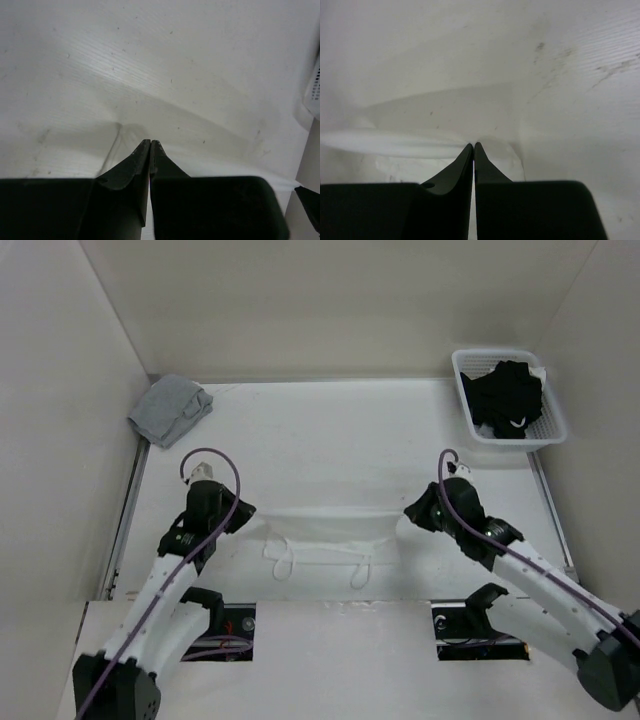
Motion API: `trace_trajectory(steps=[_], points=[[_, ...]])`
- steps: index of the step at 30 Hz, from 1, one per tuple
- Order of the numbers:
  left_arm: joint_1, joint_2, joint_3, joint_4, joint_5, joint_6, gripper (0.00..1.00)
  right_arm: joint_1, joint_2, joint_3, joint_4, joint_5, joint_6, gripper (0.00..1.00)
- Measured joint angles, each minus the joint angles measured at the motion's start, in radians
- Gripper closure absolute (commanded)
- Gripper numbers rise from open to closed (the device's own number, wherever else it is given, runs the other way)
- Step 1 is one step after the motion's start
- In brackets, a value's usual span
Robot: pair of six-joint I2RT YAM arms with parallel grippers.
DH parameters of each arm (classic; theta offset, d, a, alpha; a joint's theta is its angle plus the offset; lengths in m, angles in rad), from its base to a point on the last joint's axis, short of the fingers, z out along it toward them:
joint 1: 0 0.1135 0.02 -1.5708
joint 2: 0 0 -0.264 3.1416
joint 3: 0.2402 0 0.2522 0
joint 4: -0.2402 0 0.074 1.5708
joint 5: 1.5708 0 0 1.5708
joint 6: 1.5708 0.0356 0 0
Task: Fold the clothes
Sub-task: Fold the tank top
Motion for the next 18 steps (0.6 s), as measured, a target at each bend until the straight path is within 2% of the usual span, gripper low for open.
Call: trace_trajectory(steps=[3,10,14,18], points=[[0.000,0.206,0.012,0.150,0.000,-0.017,0.98,-0.135,0.151,-0.010,0.108,-0.105,-0.047,0.94],[-0.002,0.572,0.131,0.433,-0.025,-0.038,0.98,-0.242,0.463,0.088,0.291,-0.206,-0.120,0.94],[0.000,0.622,0.149,0.510,-0.029,-0.050,0.98,-0.259,0.508,0.121,0.353,-0.220,-0.135,0.94],[-0.002,0.555,0.113,0.556,-0.027,-0.056,0.97,-0.259,0.475,0.106,0.381,-0.227,-0.142,0.94]])
